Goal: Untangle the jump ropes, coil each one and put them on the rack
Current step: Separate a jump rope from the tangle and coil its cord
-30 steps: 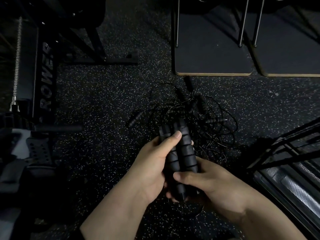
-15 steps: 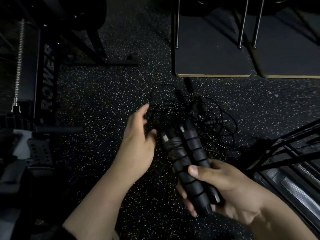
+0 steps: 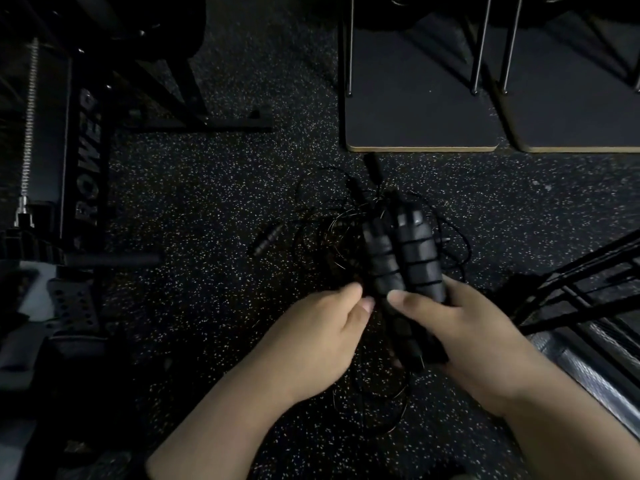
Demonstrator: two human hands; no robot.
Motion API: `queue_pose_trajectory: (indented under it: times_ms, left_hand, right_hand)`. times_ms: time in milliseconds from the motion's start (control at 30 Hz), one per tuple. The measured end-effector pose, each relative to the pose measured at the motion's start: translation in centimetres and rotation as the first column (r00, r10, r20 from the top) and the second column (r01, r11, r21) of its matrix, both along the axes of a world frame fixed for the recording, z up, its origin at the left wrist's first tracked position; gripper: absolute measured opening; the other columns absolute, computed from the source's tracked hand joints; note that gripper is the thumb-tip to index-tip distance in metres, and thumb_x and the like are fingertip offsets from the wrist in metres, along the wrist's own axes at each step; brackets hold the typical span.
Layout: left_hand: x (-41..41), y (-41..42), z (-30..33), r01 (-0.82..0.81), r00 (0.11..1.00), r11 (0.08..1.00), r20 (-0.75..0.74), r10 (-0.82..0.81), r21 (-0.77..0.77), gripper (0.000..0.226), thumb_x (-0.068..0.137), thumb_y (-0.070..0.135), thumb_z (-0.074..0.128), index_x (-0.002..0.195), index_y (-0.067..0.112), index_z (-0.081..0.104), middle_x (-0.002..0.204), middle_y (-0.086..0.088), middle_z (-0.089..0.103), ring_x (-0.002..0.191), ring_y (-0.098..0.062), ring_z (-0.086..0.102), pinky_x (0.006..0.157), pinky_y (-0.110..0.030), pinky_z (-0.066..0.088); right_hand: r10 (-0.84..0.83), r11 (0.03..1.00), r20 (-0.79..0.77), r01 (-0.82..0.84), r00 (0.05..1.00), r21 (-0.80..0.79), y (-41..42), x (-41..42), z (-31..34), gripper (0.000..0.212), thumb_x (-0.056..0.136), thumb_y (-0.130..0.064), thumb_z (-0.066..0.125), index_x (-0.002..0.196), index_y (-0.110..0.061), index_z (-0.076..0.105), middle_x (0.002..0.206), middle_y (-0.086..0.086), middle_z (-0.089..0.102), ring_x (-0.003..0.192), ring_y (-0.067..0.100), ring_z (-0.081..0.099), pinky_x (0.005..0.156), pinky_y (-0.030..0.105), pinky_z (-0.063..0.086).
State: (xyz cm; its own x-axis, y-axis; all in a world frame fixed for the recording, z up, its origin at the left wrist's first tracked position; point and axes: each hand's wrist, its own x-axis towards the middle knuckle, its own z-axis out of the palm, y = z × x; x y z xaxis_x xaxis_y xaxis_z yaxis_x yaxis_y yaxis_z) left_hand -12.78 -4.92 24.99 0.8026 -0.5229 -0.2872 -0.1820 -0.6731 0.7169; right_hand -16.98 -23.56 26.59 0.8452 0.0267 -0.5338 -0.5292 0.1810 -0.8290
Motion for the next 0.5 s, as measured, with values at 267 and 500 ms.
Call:
queue_pose_trajectory:
  times_ms: [267,500]
  left_hand:
    - [0.3,0.0,1.8,0.168,0.953,0.937,0.192,-0.233,0.305,0.027,0.102,0.033,0.045,0.08,0.021,0.055,0.081,0.008,0.058,0.077,-0.01,0.056,0.067,-0.031,0.048]
    - [1.1,1.2,2.9,0.291,0.946,0.935,0.088,-0.313,0.203,0.007,0.098,0.04,0.062,0.093,0.039,0.058,0.085,0.019,0.056,0.081,0.003,0.052,0.067,-0.017,0.044]
  right_hand:
    - [0.363,0.532,-0.251,-0.42,0.898,-0.735,0.6,0.3,-1.1,0.048,0.092,-0.042,0.074,0.134,-0.039,0.052,0.08,-0.009,0.071,0.067,0.004,0.068,0.061,0.025,0.055]
    - [0.628,0.36,-0.352,-0.66,0.694,-0.659,1.5,-0.3,-1.2,0.022,0.093,-0.041,0.071,0.102,-0.053,0.054,0.091,-0.011,0.069,0.08,0.006,0.067,0.072,0.027,0.055]
